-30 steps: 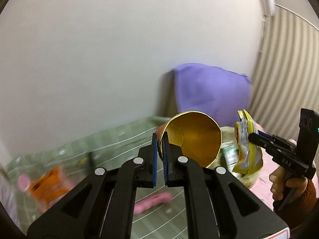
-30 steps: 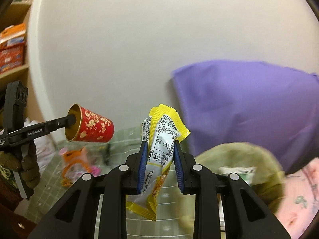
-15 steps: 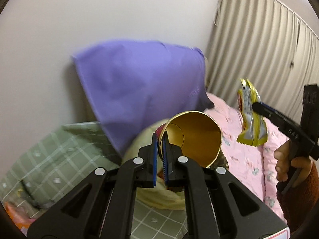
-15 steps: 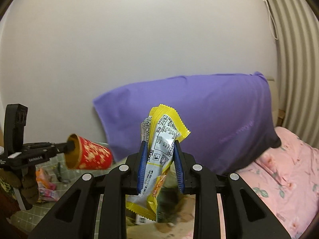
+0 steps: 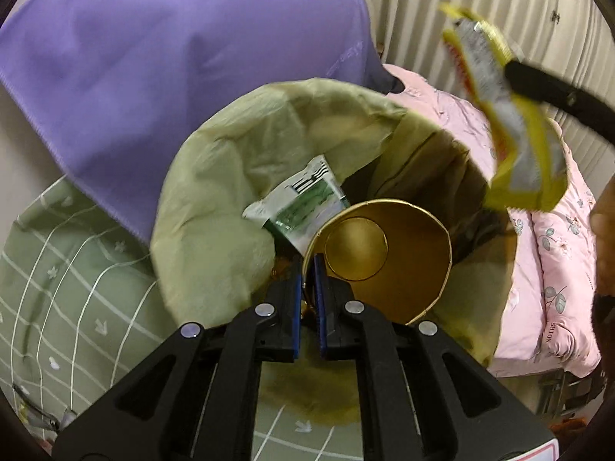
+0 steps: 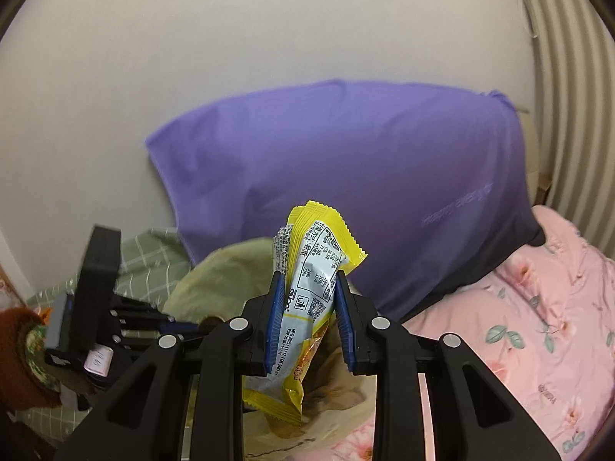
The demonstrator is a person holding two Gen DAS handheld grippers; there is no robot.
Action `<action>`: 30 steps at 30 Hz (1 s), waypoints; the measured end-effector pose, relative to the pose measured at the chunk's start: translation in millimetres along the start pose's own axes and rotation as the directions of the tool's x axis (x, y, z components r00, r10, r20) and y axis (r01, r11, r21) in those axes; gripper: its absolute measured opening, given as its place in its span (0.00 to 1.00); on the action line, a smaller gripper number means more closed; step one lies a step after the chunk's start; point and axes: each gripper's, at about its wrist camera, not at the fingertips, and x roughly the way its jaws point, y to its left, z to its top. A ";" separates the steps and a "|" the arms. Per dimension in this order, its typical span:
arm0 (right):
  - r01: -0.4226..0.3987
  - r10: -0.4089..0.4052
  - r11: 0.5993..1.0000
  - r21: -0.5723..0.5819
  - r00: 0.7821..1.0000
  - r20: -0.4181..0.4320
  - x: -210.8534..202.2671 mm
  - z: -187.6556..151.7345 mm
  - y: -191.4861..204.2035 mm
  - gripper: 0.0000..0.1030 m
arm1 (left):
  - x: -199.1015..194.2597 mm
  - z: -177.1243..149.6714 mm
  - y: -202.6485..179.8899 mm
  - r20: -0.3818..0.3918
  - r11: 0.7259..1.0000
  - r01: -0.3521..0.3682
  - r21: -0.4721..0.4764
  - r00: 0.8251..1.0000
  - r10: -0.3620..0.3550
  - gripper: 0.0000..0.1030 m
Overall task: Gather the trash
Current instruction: 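Release the cup with the left tool while the right tool drops the wrapper in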
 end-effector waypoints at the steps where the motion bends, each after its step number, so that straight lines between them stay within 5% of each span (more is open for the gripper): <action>1: -0.016 0.016 1.000 -0.004 1.000 -0.016 8.9 -3.5 4.7 0.25 | -0.9 -1.2 4.1 -0.005 1.000 -0.010 -0.008 1.000 0.010 0.06; 8: -0.039 0.029 0.996 -0.081 0.992 -0.125 57.3 -22.7 25.4 0.24 | -8.8 -5.0 18.1 0.002 0.998 -0.033 -0.055 0.999 0.033 0.05; 13: -0.015 0.004 0.997 -0.074 0.990 -0.144 65.2 -29.7 22.7 0.29 | -17.3 0.7 24.5 0.045 0.991 0.045 -0.126 0.998 -0.040 0.07; 19: -0.017 0.012 0.999 -0.048 0.995 -0.103 51.1 -33.6 16.5 0.36 | -36.9 3.5 29.8 0.119 0.970 0.135 -0.200 0.987 -0.113 0.32; 24: -0.004 0.000 0.998 -0.063 0.997 -0.075 38.7 -32.8 21.3 0.42 | -75.5 -2.3 35.0 0.220 0.961 0.126 -0.246 0.973 -0.071 0.48; 30: -0.042 0.042 0.998 -0.041 0.999 -0.022 20.4 -22.7 35.8 0.48 | -126.3 -37.2 50.6 0.305 0.955 -0.013 -0.298 0.946 0.108 0.54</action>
